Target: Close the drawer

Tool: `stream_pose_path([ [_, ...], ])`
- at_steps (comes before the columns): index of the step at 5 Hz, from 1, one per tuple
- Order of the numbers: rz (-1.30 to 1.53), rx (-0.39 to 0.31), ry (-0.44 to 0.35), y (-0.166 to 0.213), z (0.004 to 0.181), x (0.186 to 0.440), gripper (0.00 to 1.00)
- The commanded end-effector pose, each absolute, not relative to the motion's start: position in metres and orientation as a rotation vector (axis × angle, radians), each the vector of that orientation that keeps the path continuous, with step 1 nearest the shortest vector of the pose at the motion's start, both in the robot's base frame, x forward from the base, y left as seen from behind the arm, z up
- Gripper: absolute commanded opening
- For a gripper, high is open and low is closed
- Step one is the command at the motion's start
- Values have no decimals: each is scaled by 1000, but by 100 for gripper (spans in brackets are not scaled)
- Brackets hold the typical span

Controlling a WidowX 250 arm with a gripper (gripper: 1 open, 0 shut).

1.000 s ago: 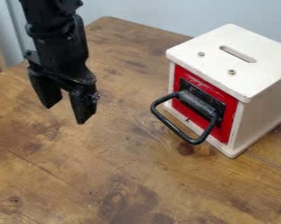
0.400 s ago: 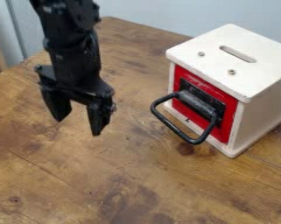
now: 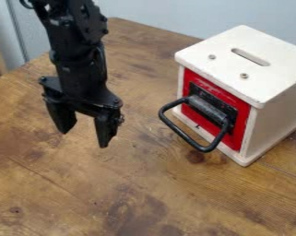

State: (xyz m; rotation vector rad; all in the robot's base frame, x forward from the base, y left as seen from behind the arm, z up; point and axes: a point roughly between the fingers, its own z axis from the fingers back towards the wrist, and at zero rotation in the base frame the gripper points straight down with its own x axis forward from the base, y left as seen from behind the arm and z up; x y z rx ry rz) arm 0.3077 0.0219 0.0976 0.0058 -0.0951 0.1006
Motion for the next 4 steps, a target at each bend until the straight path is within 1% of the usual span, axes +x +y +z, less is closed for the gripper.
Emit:
stream_pose_path([
  [1, 143, 12, -137, 40, 108, 306, 100],
  [2, 41, 2, -144, 49, 123, 310, 100],
  [3, -56, -2, -171, 51, 139, 311, 100],
  [4, -111, 5, -180, 49, 147, 310, 100],
])
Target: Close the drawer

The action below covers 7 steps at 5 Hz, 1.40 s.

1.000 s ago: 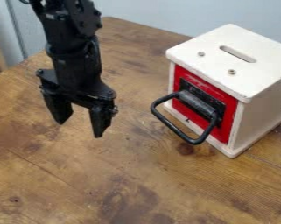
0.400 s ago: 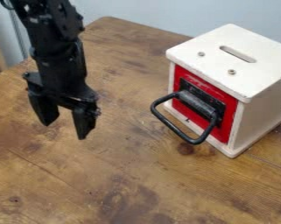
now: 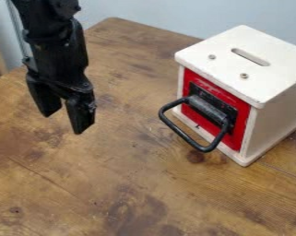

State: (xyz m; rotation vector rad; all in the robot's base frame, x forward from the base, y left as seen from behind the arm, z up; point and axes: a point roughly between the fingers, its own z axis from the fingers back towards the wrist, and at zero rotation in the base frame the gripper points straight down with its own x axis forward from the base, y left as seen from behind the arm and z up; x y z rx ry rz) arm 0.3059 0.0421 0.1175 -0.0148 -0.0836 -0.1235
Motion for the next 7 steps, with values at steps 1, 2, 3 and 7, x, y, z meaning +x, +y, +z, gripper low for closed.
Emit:
stream_pose_path([
  [1, 16, 28, -193, 43, 145, 297, 100],
  [2, 118, 19, -151, 33, 136, 288, 100],
  [3, 58, 8, -151, 32, 122, 290, 100],
  [7, -143, -4, -148, 35, 144, 322, 100],
])
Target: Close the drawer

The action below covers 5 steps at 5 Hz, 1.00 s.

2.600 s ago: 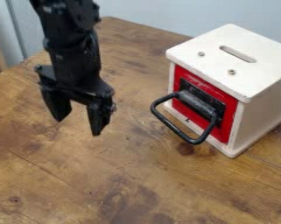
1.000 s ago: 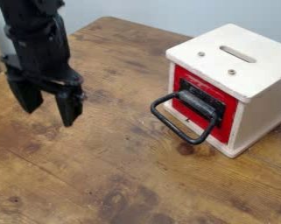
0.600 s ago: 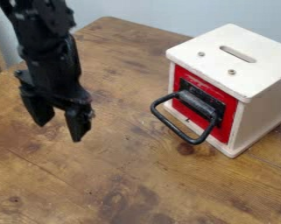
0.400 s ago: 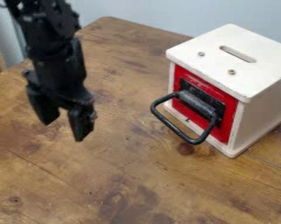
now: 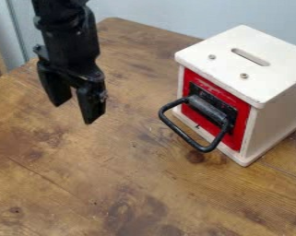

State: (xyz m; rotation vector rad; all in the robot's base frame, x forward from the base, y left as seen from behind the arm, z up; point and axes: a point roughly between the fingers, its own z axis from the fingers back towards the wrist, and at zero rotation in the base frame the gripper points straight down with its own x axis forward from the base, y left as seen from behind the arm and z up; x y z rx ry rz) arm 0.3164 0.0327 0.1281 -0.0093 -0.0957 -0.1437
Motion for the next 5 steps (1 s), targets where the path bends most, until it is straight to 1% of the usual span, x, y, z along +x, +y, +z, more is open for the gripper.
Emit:
stream_pose_path([
  [1, -153, -2, -152, 43, 151, 322, 100],
  [3, -107, 5, -151, 51, 149, 323, 100],
  [5, -95, 12, -160, 45, 157, 318, 100],
])
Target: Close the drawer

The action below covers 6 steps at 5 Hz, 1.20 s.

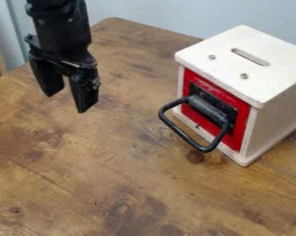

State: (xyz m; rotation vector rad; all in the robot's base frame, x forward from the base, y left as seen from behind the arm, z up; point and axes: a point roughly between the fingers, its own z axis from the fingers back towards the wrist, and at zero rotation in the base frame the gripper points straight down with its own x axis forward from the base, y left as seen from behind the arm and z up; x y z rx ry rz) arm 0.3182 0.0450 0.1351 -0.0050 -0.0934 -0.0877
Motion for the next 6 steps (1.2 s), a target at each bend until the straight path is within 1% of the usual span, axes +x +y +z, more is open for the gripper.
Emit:
stream_pose_path([
  [1, -113, 12, -167, 38, 164, 312, 100],
  [2, -128, 4, -151, 29, 169, 308, 100],
  [3, -117, 10, -171, 29, 158, 314, 100],
  [4, -114, 2, -152, 33, 148, 317, 100],
  [5, -106, -1, -138, 37, 143, 318, 100],
  [6, -98, 1, -142, 50, 143, 326, 100],
])
